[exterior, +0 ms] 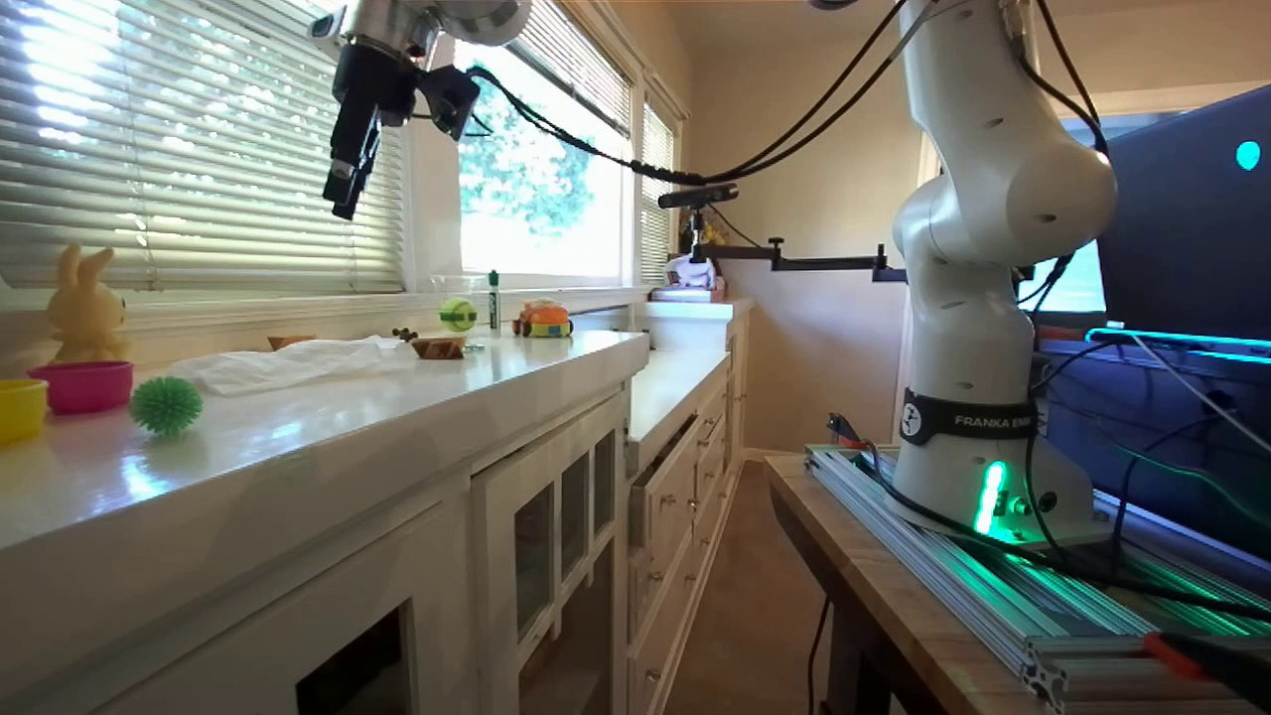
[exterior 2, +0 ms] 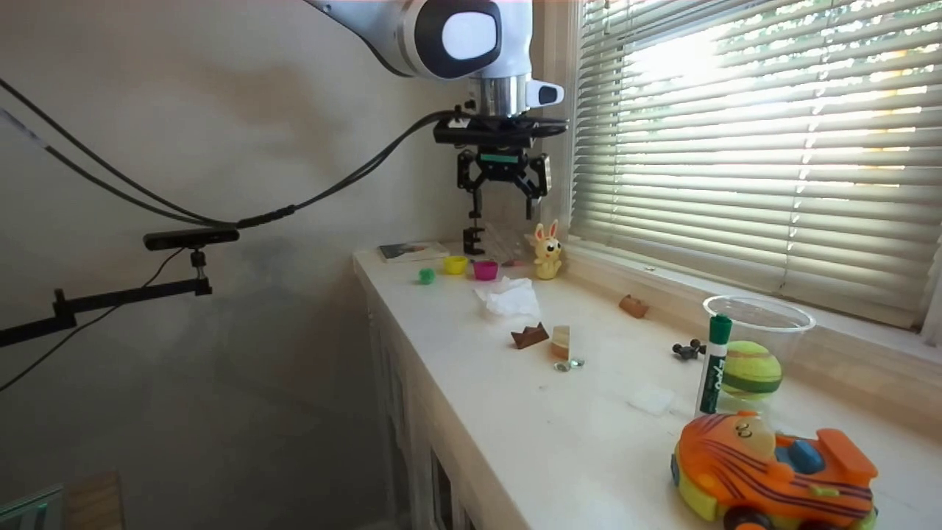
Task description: Stack the bowls, then place the green toy inside the pink bowl
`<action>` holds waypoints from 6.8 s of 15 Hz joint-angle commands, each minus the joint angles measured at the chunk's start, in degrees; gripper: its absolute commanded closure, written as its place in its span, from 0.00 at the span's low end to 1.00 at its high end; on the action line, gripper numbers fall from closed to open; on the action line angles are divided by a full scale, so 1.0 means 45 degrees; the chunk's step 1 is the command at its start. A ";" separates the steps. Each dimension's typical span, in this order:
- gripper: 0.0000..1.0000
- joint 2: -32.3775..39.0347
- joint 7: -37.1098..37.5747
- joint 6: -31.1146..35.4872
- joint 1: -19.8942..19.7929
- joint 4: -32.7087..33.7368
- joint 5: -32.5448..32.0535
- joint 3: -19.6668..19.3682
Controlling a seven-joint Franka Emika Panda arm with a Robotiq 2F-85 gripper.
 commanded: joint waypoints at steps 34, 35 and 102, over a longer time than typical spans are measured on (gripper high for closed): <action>0.00 0.5423 0.0679 -0.3414 0.0137 0.7271 -0.0119 0.2115; 0.00 0.5419 0.0678 -0.3414 0.0123 0.7269 -0.0118 0.2113; 0.63 1.0523 0.3916 -0.4824 0.2317 1.3335 -0.2299 0.0822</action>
